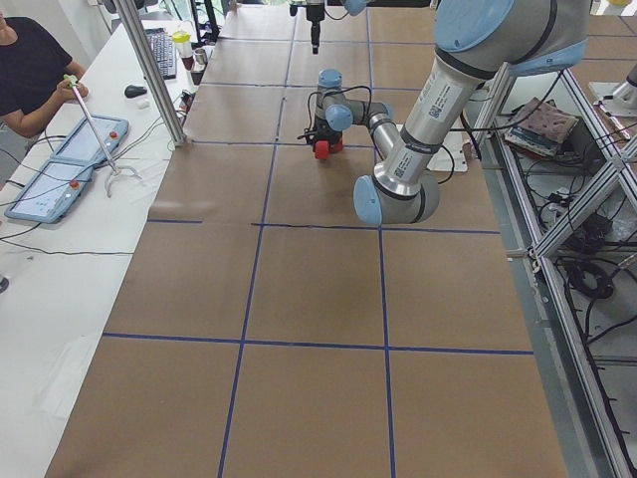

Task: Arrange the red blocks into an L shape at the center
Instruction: 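Set the red cube beside the farther cube of the column and release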

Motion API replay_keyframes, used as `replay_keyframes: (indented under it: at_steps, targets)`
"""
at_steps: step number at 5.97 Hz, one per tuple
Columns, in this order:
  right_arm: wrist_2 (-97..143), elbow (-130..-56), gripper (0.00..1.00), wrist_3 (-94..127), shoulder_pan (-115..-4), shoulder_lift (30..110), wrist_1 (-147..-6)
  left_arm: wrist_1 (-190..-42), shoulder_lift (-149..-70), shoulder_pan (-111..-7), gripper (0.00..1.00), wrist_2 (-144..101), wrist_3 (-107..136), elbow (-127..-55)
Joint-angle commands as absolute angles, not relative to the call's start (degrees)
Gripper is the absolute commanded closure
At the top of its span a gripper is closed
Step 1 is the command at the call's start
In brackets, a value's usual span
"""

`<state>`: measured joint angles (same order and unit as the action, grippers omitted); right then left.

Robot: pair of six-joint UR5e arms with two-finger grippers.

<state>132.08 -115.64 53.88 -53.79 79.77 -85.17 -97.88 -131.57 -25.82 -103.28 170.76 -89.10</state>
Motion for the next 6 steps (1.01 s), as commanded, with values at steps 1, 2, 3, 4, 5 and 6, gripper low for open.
replay_keyframes:
  at_steps: [1,2,3,4,5,6]
  targets:
    - [132.01,-115.66,0.00,53.88,-53.79,79.80,-85.17,-97.91,-131.57,-25.32,0.92,-103.36,171.12,-89.12]
    - [132.01,-115.58,0.00,53.88,-53.79,79.89,-85.17,-97.91,-131.66,-25.31,0.92,-103.45,171.73,-89.38]
    - [132.01,-115.58,0.00,53.88,-53.79,79.89,-85.17,-98.00,-131.66,-25.05,0.91,-103.45,171.74,-89.38]
    - [132.01,-115.58,0.00,53.88,-53.79,79.89,-85.17,-97.91,-131.57,-25.05,0.82,-103.45,171.56,-89.47]
    - [132.10,-115.58,0.00,53.88,-53.79,79.89,-85.17,-98.00,-131.40,-25.05,0.01,-103.53,171.13,-89.47]
    - [132.10,-115.58,0.00,53.96,-53.79,79.89,-85.17,-98.00,-131.40,-25.05,0.00,-103.54,171.12,-89.47]
